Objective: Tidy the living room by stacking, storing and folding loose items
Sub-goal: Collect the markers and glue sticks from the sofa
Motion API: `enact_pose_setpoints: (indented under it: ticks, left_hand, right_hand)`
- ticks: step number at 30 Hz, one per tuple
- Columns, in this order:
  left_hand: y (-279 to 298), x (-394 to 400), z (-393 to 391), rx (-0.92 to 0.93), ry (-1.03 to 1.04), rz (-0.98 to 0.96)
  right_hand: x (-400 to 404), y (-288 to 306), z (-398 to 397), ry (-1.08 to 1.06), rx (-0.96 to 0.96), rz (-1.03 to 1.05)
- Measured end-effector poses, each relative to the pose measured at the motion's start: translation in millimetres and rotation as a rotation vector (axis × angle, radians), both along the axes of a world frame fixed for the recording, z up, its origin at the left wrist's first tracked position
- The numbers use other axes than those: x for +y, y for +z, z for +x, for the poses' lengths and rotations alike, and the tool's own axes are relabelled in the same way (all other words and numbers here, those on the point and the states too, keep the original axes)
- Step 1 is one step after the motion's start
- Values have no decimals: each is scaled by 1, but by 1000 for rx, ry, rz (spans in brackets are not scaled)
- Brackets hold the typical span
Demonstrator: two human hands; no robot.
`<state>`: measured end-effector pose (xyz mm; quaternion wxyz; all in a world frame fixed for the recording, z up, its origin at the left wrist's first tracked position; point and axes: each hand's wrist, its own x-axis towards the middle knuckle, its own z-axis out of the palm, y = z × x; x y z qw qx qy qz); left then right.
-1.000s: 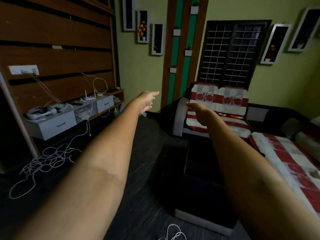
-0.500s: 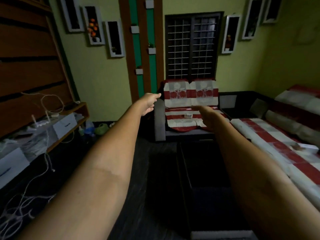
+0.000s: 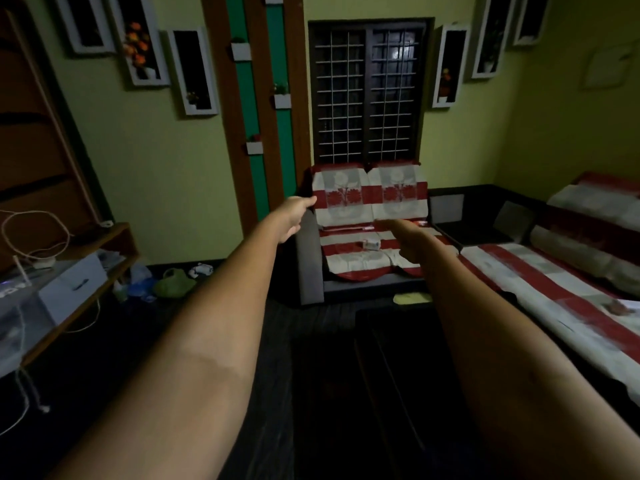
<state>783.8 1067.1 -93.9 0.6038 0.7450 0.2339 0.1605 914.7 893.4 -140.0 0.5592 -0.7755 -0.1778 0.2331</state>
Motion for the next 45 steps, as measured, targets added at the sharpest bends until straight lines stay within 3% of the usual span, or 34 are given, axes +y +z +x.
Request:
enact_pose_setpoints:
  ticks: [10, 19, 24, 29, 36, 39, 45]
  left_hand:
    - [43, 169, 184, -96, 68, 18]
    - [5, 304, 327, -42, 55, -26]
    - [22, 386, 436, -65, -14, -21]
    - [61, 443, 538, -117, -76, -25]
    - [25, 517, 707, -43, -149, -31]
    - [14, 539, 769, -30, -163, -17]
    - [34, 562, 908, -57, -179, -15]
  right_hand:
    - [178, 49, 210, -32, -91, 82]
    - [299, 13, 340, -48, -63, 23]
    - [364, 32, 435, -126, -50, 55]
    - [413, 52, 556, -212, -49, 148]
    - [465, -34, 763, -219, 24, 63]
    - [483, -11, 773, -290, -19, 32]
    - [517, 27, 893, -318, 6, 84]
